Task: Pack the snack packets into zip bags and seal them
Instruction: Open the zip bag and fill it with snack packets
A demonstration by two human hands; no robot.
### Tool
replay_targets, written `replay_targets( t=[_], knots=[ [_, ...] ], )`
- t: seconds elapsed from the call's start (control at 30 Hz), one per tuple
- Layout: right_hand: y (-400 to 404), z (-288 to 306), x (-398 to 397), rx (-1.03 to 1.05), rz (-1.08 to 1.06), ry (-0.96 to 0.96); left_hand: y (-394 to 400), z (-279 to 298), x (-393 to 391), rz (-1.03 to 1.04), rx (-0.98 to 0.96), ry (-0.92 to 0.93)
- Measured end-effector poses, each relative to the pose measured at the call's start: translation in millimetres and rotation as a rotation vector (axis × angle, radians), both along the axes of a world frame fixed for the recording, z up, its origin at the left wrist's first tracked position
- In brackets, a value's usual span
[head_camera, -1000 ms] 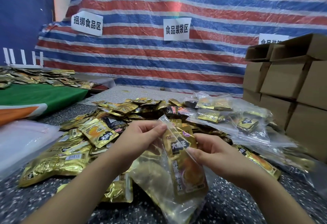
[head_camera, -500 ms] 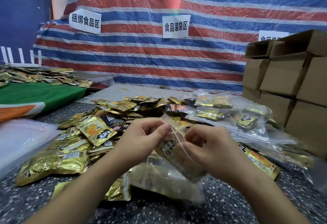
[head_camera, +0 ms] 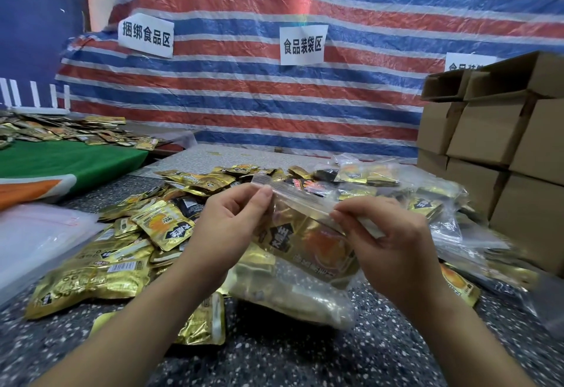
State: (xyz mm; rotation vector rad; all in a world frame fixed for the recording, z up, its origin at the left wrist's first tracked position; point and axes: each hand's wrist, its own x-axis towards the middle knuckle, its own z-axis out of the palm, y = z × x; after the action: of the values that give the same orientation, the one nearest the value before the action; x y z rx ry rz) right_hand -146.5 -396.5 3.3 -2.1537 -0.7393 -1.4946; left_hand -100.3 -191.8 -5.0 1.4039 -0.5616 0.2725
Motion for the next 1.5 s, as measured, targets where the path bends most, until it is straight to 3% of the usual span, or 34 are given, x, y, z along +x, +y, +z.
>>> replay_targets(
  t=[0.63, 0.7, 0.87, 0.97, 1.03, 1.2, 1.33, 1.5],
  knots=[
    [2, 8, -2, -0.01, 0.031, -0.159, -3, 10, -6, -0.121, -0.168, 0.02],
    [4, 7, -3, 0.147, 0.128, -0.035, -2, 12, -6, -0.111, -0.209, 0.028],
    [10, 0, -5, 0.726, 0.301, 0.631, -2, 16, -7, -0.102, -0.266, 0.012],
    [6, 1, 0, 0.745, 0.403, 0.861, -7, 19, -5, -0.069, -0.309, 0.039],
    [5, -2, 2, 0.702, 0.417, 0.857, -10, 25, -4, -0.062, -0.345, 0.063],
    [-2, 7, 0, 0.829, 0.57, 0.719, -12, 49, -6, -0.156, -0.367, 0.013],
    [0, 6, 2, 0.834, 0.473, 0.66, -20, 54, -1, -0.091, -0.258, 0.007],
    [-6, -2, 9, 0.771, 0.323, 0.782, -24, 33, 14, -0.03, -0.258, 0.082]
  ],
)
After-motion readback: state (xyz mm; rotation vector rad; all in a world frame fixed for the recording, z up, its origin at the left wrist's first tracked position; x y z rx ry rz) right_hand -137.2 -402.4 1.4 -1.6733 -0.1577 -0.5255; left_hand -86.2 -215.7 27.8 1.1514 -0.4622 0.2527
